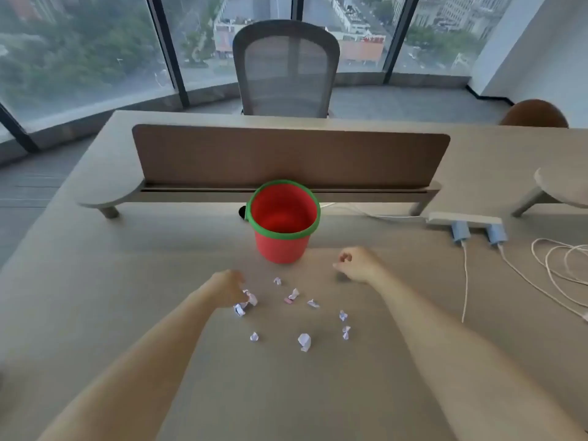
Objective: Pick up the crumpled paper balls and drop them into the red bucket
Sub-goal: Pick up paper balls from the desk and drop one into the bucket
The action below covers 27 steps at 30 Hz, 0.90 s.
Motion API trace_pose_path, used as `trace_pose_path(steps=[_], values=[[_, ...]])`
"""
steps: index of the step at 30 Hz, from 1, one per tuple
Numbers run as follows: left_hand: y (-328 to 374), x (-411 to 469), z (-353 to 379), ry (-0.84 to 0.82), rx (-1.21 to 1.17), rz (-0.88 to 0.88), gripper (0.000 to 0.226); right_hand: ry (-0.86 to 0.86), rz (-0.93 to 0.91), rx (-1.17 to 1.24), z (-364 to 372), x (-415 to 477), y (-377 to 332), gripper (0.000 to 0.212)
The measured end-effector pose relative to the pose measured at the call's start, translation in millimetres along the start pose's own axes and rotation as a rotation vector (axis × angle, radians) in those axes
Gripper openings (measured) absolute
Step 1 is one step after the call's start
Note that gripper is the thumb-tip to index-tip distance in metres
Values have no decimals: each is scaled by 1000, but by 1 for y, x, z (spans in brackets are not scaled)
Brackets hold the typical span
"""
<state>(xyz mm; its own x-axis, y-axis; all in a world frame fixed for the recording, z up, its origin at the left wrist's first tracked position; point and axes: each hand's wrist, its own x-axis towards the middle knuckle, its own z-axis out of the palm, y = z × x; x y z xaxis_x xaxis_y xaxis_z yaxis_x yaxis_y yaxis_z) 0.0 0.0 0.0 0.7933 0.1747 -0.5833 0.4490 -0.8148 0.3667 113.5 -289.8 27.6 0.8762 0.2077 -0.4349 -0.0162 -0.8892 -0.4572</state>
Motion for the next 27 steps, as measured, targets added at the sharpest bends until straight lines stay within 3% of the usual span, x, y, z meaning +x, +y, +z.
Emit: trace_pose_path(steps=[3, 5, 11, 15, 18, 22, 24, 27], values=[[1, 18, 20, 5, -1, -50, 60, 22, -17, -116, 3, 25, 25, 17], [-1, 28, 36, -2, 3, -110, 63, -41, 8, -178, 12, 38, 42, 28], [-13, 44, 59, -19, 10, -164, 45, -78, -7, -225, 29, 67, 71, 59], [-14, 45, 59, 13, -8, -155, 40, -121, -36, -248, 38, 82, 71, 66], [-12, 47, 53, 90, -47, -157, 43, -117, -29, -281, 48, 91, 76, 62], [-11, 49, 45, 200, -188, -160, 44, -43, -64, -217, 55, 91, 87, 40], [-8, 47, 42, 226, -232, -161, 39, 19, -86, -77, 55, 86, 86, 28], [-7, 43, 40, 199, -233, -158, 37, 280, -92, 308, 42, 75, 62, 16]])
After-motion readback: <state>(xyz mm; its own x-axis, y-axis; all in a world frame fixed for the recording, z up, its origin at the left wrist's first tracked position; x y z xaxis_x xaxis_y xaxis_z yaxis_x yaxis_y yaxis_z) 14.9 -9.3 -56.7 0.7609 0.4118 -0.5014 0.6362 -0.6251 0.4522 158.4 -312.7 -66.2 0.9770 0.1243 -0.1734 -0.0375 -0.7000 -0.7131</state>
